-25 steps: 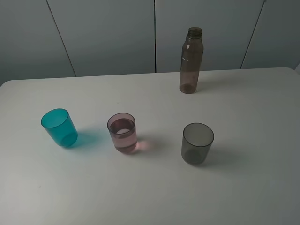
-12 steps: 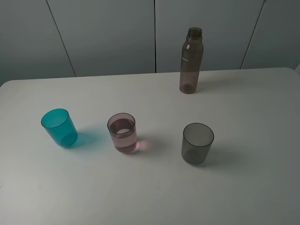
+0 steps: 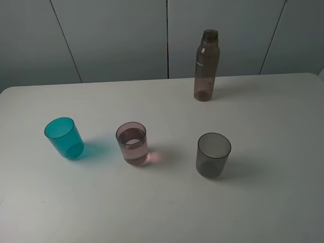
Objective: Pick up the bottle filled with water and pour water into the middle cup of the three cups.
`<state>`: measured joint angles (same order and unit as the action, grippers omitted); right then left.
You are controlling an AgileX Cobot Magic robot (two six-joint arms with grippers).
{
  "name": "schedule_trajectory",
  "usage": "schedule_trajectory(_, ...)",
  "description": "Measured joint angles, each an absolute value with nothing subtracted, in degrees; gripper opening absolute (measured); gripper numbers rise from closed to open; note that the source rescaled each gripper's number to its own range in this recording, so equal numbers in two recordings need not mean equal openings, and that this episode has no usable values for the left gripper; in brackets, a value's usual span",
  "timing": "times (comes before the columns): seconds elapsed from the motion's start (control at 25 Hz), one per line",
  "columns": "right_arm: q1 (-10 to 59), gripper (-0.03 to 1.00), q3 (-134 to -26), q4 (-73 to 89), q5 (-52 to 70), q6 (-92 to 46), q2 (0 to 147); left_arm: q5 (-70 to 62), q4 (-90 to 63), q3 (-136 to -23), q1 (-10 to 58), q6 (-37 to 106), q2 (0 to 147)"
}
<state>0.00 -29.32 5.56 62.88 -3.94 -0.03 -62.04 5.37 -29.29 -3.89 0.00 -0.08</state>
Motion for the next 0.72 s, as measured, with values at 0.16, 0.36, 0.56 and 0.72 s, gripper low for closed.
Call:
schedule_trajectory(0.16, 0.0, 0.99, -29.3, 5.6, 62.9, -3.7, 0.0, -62.0, 5.4, -29.3, -3.9, 0.0, -0.1)
schedule_trajectory(0.36, 0.0, 0.99, -29.3, 5.6, 62.9, -3.7, 0.0, -62.0, 5.4, -29.3, -3.9, 0.0, -0.1)
schedule_trajectory(0.56, 0.0, 0.99, -29.3, 5.6, 62.9, -3.7, 0.0, -62.0, 5.4, -29.3, -3.9, 0.0, -0.1)
schedule_trajectory(0.72, 0.0, 0.99, -29.3, 5.6, 62.9, -3.7, 0.0, -62.0, 5.4, -29.3, -3.9, 0.0, -0.1)
